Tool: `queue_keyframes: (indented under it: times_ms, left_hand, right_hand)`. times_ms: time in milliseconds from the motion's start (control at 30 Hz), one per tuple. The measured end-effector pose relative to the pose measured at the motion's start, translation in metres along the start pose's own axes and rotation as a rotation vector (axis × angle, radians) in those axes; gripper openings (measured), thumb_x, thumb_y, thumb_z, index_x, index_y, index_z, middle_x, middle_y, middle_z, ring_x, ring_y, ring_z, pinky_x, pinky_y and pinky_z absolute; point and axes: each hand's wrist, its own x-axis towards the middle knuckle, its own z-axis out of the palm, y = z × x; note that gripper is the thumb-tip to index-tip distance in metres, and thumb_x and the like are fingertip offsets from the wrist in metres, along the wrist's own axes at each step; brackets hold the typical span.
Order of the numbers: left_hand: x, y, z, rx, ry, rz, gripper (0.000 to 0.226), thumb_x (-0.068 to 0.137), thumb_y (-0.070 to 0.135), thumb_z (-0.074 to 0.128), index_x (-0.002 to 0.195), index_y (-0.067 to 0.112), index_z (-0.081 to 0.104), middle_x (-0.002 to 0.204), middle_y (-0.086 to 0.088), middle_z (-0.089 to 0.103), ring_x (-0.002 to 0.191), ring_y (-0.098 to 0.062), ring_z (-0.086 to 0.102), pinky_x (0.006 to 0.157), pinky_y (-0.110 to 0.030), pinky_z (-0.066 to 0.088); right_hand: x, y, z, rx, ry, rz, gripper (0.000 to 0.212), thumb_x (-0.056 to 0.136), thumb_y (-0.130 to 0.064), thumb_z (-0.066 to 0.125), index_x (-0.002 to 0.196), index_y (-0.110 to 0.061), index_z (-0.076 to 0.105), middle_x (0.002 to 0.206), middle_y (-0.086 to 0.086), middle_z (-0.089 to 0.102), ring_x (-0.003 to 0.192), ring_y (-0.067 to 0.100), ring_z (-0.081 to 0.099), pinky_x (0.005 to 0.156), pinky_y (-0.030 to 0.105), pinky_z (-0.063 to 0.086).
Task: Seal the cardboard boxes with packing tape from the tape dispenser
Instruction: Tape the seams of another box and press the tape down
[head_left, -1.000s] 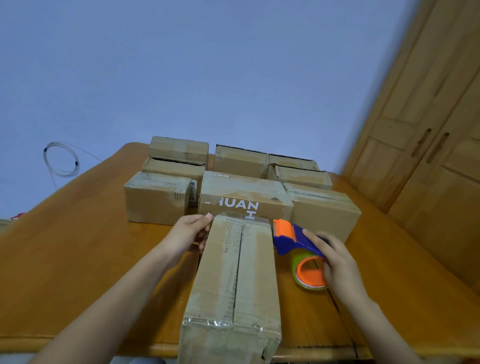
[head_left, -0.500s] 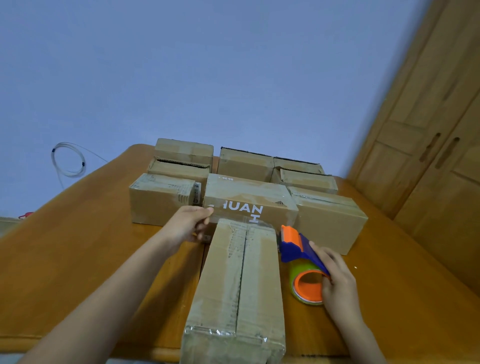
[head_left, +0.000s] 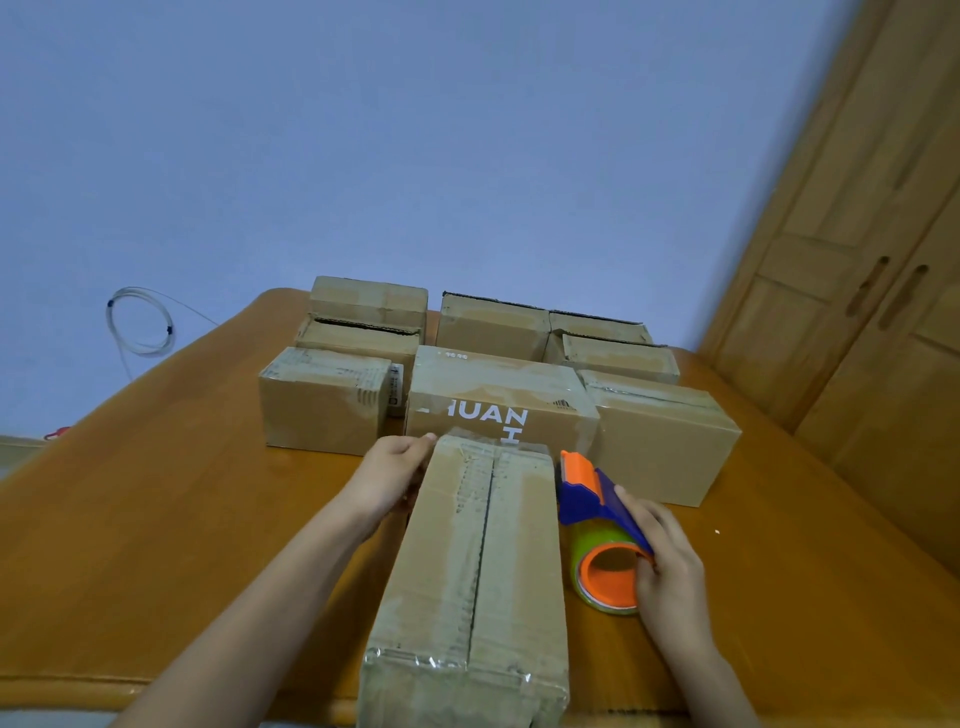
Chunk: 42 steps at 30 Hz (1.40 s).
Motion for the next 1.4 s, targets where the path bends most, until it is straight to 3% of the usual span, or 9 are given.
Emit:
queue_keyframes:
  times_ms: [167, 300, 500, 667, 800, 1033, 1133, 1267, 1400]
  left_hand:
    - [0.001, -0.007, 0.005, 0.078, 0.062, 0.093, 0.045, 0.101, 0.036, 0.043, 0.065, 0.009, 0.052, 0.055, 0.003, 0.05, 0.054, -0.012, 0.046, 0.059, -0.028, 0.036]
    - [0.002, -0.01, 0.005, 0.265, 0.164, 0.192, 0.05, 0.1, 0.038, 0.043, 0.072, -0.002, 0.054, 0.067, -0.011, 0.056, 0.064, -0.018, 0.049, 0.062, -0.033, 0.036]
    - [0.004, -0.009, 0.005, 0.232, 0.168, 0.099, 0.043, 0.098, 0.042, 0.045, 0.072, 0.008, 0.051, 0.068, -0.004, 0.054, 0.067, -0.016, 0.048, 0.063, -0.03, 0.035]
    - [0.002, -0.02, 0.009, 0.047, 0.04, -0.097, 0.023, 0.099, 0.039, 0.043, 0.093, 0.02, 0.054, 0.088, 0.001, 0.062, 0.079, -0.01, 0.06, 0.062, -0.022, 0.044]
    - [-0.003, -0.029, 0.012, 0.089, 0.075, -0.079, 0.017, 0.098, 0.02, 0.052, 0.085, 0.012, 0.059, 0.085, -0.003, 0.063, 0.076, -0.016, 0.059, 0.069, -0.035, 0.05]
    - [-0.021, -0.006, 0.002, 0.186, 0.199, -0.006, 0.034, 0.103, 0.02, 0.039, 0.075, 0.01, 0.054, 0.068, 0.001, 0.057, 0.063, -0.012, 0.051, 0.056, -0.024, 0.037]
    - [-0.025, 0.026, -0.01, 0.144, 0.141, 0.017, 0.029, 0.104, 0.015, 0.035, 0.087, 0.003, 0.055, 0.074, -0.004, 0.059, 0.067, -0.014, 0.055, 0.055, -0.019, 0.043]
    - [-0.03, 0.066, -0.025, 0.389, -0.021, 0.019, 0.02, 0.101, 0.006, 0.038, 0.09, 0.003, 0.054, 0.086, -0.013, 0.055, 0.074, -0.021, 0.051, 0.065, -0.025, 0.044]
    - [-0.033, 0.102, -0.024, 0.632, -0.235, -0.087, 0.052, 0.096, 0.053, 0.043, 0.127, 0.012, 0.05, 0.118, -0.008, 0.053, 0.115, -0.028, 0.053, 0.102, -0.04, 0.04]
  right_hand:
    - [-0.004, -0.004, 0.005, -0.017, 0.004, 0.022, 0.088, 0.071, 0.028, 0.057, 0.138, -0.029, 0.047, 0.124, 0.01, 0.052, 0.112, 0.027, 0.051, 0.08, 0.004, 0.043]
    - [-0.007, -0.007, 0.008, -0.028, 0.023, 0.014, 0.088, 0.069, 0.029, 0.059, 0.138, -0.025, 0.049, 0.124, 0.011, 0.052, 0.111, 0.03, 0.052, 0.073, 0.031, 0.054]
    - [-0.009, -0.007, 0.009, -0.039, -0.009, 0.04, 0.082, 0.069, 0.029, 0.059, 0.138, -0.015, 0.051, 0.123, 0.013, 0.053, 0.111, 0.032, 0.053, 0.072, 0.042, 0.058]
    - [-0.008, -0.008, 0.009, -0.039, 0.011, 0.045, 0.082, 0.07, 0.028, 0.061, 0.138, -0.017, 0.05, 0.122, 0.012, 0.052, 0.111, 0.03, 0.052, 0.07, 0.043, 0.058]
    - [-0.01, -0.01, 0.008, -0.037, 0.013, 0.061, 0.08, 0.073, 0.022, 0.066, 0.139, -0.02, 0.047, 0.124, 0.01, 0.051, 0.114, 0.027, 0.049, 0.067, 0.041, 0.059]
    - [-0.012, -0.024, 0.006, -0.07, 0.031, 0.105, 0.084, 0.071, 0.023, 0.066, 0.14, -0.022, 0.045, 0.123, 0.013, 0.053, 0.111, 0.031, 0.052, 0.068, 0.037, 0.057]
    - [-0.016, -0.032, 0.004, -0.057, 0.045, 0.119, 0.089, 0.073, 0.02, 0.067, 0.14, -0.032, 0.038, 0.124, 0.011, 0.052, 0.114, 0.024, 0.048, 0.069, 0.036, 0.058]
    - [-0.027, -0.047, 0.007, -0.116, 0.085, 0.062, 0.099, 0.064, 0.018, 0.076, 0.141, -0.032, 0.039, 0.121, 0.002, 0.046, 0.11, 0.014, 0.042, 0.065, 0.025, 0.054]
    - [-0.035, -0.07, 0.019, -0.176, 0.095, 0.069, 0.104, 0.061, 0.012, 0.081, 0.142, -0.032, 0.034, 0.12, 0.0, 0.04, 0.108, 0.017, 0.042, 0.062, 0.037, 0.058]
